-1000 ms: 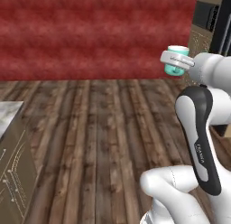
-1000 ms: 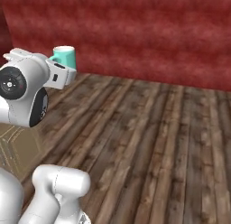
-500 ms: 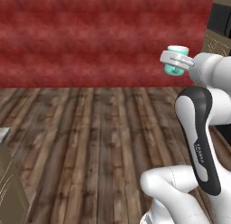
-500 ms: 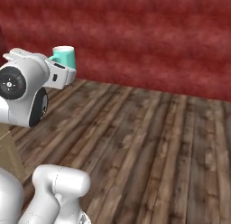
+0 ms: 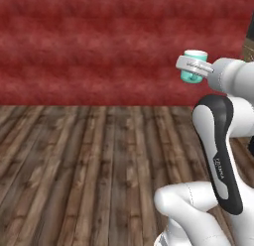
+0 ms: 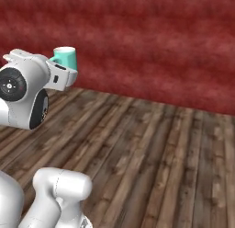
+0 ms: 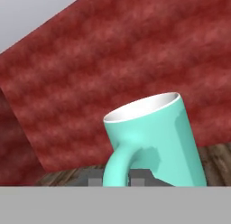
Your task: There is a tray on the dining counter. Grab the cup, mug, and pitcher and place them on the tray. The pitcher may be placed next to the tray if it cannot fit the tray.
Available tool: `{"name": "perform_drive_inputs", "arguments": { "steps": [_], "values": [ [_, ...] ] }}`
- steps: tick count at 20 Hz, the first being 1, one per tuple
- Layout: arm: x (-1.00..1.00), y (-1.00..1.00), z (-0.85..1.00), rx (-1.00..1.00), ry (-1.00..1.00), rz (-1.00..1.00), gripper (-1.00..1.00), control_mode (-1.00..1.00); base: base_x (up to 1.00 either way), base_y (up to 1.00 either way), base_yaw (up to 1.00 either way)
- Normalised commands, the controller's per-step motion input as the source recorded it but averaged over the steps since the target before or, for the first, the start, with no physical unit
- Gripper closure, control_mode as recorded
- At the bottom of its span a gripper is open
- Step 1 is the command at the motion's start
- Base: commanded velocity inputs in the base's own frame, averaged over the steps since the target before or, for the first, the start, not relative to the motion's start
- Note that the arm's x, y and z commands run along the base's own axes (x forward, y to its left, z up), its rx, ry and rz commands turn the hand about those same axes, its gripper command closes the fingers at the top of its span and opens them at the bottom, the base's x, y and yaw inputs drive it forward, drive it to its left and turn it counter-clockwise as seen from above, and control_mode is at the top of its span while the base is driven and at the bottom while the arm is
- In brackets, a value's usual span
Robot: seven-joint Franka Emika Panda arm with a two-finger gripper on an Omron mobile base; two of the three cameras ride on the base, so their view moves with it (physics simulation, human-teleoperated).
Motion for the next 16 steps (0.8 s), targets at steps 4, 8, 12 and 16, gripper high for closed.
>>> {"name": "perform_drive_inputs", "arguments": {
  "steps": [4, 8, 12, 16],
  "values": [
    [0.0, 0.0, 0.0, 0.0, 0.0, 0.0, 1.0, 1.0, 1.0, -0.24, 0.09],
    [0.0, 0.0, 0.0, 0.0, 0.0, 0.0, 1.0, 1.0, 1.0, -0.27, 0.11],
    [0.0, 0.0, 0.0, 0.0, 0.0, 0.0, 1.0, 1.0, 1.0, -0.23, 0.14],
    [0.0, 0.0, 0.0, 0.0, 0.0, 0.0, 1.0, 1.0, 1.0, 0.0, 0.25]
  ]
}}
